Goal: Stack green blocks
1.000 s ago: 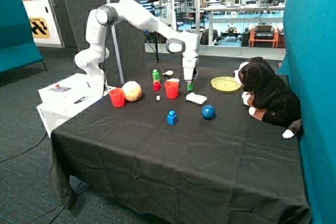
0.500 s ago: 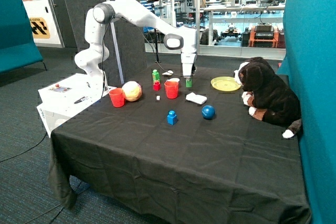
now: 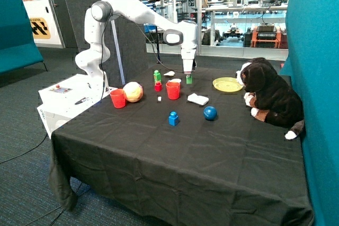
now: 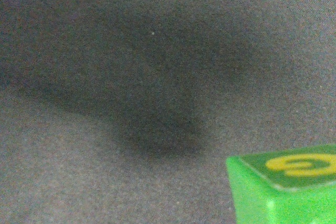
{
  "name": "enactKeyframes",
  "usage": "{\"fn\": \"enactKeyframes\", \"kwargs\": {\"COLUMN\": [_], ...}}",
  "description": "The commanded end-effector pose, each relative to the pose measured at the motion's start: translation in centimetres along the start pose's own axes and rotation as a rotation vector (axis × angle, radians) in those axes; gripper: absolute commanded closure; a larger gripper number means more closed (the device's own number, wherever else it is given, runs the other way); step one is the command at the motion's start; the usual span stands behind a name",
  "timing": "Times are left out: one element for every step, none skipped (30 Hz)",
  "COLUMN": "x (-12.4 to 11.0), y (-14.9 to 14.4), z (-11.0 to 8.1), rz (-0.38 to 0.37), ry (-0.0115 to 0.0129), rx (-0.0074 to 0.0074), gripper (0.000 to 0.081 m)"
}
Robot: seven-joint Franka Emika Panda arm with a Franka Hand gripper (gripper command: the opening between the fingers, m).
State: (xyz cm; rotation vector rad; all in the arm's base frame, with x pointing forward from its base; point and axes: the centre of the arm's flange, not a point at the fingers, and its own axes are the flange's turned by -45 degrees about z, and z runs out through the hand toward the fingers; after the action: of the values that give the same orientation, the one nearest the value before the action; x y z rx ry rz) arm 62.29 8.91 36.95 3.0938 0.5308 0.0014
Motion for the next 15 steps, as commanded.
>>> {"fn": "enactKeyframes", "kwargs": {"x": [-0.3,-0.3,-0.4,-0.5,-0.6,-0.7,-0.7,-0.8,-0.9,-1.0,-1.1,-1.2,-1.4,-1.5,-1.7], "y": [-0.6,-0.6,-0.8,-0.9,-0.9,-1.0,-1.1,-1.1,-1.2,-1.3,-1.4,-1.5,-1.6,-1.8,-1.9], "z": [-1.3,-1.4,-1.5,-1.7,-1.7,-1.9,-2.0,-2.1,-2.4,-2.6,-2.7,-2.9,-3.1,-3.3,-3.5], "rz": [-0.026,-0.028,-0.033,-0.035,-0.036,-0.041,-0.041,-0.047,-0.05,-0.052,-0.053,-0.055,-0.058,-0.062,-0.065], "ry": [-0.0004,-0.0004,-0.0004,-0.0004,-0.0004,-0.0004,-0.0004,-0.0004,-0.0004,-0.0004,-0.0004,-0.0004,-0.0004,-0.0004,-0.0004], "rx": [0.0027,0.0027,0.0027,0.0027,0.0027,0.0027,0.0027,0.0027,0.0027,0.0027,0.0027,0.0027,0.0028,0.0028,0.0028], "gripper": [0.0808,0.0808,0.0808,0.0808,0.0808,0.0808,0.0808,0.0808,0.0808,0.0808,0.0808,0.0808,0.0808,0.0808,0.0808]}}
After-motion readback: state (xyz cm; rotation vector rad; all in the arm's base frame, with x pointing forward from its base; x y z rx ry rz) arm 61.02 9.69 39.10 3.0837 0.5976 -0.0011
